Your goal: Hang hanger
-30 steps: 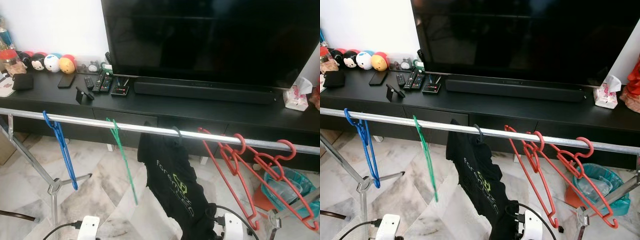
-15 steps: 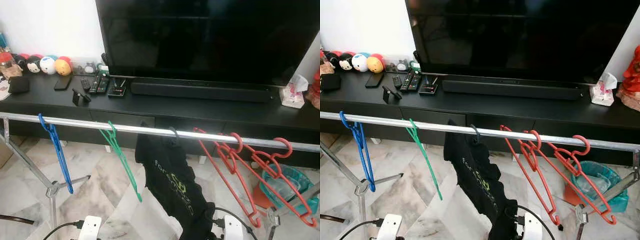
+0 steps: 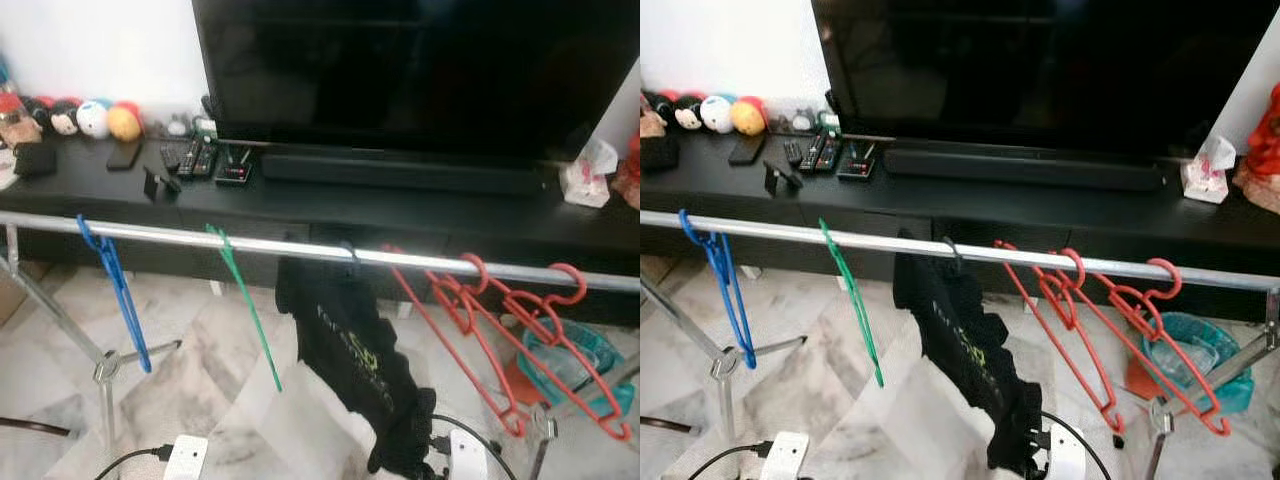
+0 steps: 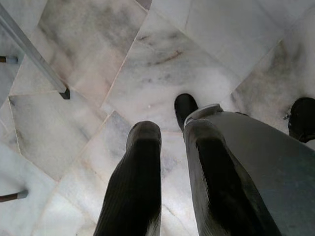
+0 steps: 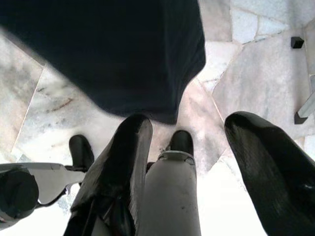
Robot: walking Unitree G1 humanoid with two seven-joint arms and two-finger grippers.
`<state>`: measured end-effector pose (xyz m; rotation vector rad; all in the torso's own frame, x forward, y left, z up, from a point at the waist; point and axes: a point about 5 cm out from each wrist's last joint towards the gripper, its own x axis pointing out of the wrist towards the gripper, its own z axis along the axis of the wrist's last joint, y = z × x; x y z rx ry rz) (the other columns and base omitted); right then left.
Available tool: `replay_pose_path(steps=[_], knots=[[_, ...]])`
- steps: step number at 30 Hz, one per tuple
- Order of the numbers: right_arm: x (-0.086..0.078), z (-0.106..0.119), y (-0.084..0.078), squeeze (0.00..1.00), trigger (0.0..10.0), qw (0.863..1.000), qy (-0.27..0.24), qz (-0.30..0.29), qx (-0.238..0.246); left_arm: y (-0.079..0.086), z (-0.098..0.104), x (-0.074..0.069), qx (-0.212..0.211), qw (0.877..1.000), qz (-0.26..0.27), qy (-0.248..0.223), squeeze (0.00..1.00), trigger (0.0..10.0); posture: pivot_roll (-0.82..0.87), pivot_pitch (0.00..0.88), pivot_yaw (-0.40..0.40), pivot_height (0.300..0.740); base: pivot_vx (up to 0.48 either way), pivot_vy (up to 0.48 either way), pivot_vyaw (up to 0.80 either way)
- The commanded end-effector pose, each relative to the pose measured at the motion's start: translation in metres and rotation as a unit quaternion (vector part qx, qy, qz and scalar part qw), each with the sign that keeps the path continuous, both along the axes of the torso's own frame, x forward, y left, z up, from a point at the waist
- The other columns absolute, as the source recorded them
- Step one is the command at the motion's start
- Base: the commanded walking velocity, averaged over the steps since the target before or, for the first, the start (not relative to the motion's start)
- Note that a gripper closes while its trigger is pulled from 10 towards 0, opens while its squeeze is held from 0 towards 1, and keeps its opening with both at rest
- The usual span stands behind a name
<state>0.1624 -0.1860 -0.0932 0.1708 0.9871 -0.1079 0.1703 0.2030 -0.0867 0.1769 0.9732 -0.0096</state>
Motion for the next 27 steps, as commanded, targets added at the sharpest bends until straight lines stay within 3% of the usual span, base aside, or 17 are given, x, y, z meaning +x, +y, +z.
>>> replay_pose_path(steps=[1, 27], knots=[[0.0003, 0.0002, -0.0011, 0.0, 10.0, 1.0, 0.0, -0.007, 0.0, -0.0002, -0.0021, -0.0037, 0.001, 1.0, -0.001, 0.01, 0.0, 10.0, 0.01, 0.0, -0.008, 0.74, -0.311, 0.0, 0.0], [0.007, 0.003, -0.0014, 0.0, 10.0, 1.0, -0.008, -0.013, 0.0, 0.001, -0.006, -0.0125, 0.001, 1.0, -0.001, 0.029, 0.0, 10.0, 0.01, 0.0, -0.014, 0.74, -0.316, 0.0, 0.0]])
